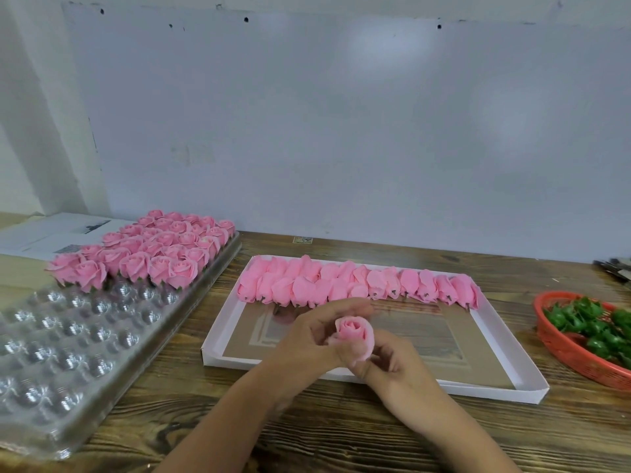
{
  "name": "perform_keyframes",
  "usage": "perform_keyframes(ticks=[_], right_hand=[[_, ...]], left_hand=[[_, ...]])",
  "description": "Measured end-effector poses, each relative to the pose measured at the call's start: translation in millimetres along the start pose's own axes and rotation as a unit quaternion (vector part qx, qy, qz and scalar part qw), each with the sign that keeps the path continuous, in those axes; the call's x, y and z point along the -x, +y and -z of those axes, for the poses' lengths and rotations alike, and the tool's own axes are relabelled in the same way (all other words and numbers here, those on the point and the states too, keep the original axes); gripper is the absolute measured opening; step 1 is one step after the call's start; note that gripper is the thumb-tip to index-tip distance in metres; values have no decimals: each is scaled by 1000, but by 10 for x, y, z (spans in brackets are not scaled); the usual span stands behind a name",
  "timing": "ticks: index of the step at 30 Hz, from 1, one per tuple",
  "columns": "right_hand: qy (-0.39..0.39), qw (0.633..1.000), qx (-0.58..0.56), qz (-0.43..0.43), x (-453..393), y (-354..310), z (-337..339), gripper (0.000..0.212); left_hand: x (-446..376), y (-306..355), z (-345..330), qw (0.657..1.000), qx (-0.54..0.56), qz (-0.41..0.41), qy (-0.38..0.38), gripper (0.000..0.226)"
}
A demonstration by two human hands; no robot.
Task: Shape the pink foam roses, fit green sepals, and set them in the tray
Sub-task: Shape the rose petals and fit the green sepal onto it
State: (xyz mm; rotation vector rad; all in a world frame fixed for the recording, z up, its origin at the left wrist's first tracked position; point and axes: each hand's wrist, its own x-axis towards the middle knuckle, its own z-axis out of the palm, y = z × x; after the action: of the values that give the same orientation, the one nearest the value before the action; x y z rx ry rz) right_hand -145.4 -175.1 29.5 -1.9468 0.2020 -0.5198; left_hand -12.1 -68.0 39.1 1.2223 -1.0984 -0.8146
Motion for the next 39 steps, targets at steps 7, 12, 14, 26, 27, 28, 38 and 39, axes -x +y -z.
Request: perform_keyframes(ticks=[7,12,14,26,27,28,38,39], right_hand=[[-10,1000,17,-12,-12,57,7,17],[-18,999,-46,-3,-2,20,3,28],[-14,997,-69,-2,3,-3,0,29],[109,985,-134,6,-42,53,-24,24],[132,984,-123,10,-52,61,-26,23],[147,983,-106,13,-59,70,-27,22],[129,988,75,28,-45,120,-42,25],[119,989,82,26,-45,123,-46,25]], left_hand=[[0,-22,13,999,30,-4,32,45],[8,-40,34,999,48,9,3,55],[8,-44,39,998,55,11,-3,55],[-14,-15,11,999,22,28,2,60],[-24,-15,8,1000,-9,29,6,57],[-30,-25,0,999,-41,28,11,53],[-44,-77,-17,992,-83,-24,87,40],[-48,-83,-8,992,-83,-25,96,39]])
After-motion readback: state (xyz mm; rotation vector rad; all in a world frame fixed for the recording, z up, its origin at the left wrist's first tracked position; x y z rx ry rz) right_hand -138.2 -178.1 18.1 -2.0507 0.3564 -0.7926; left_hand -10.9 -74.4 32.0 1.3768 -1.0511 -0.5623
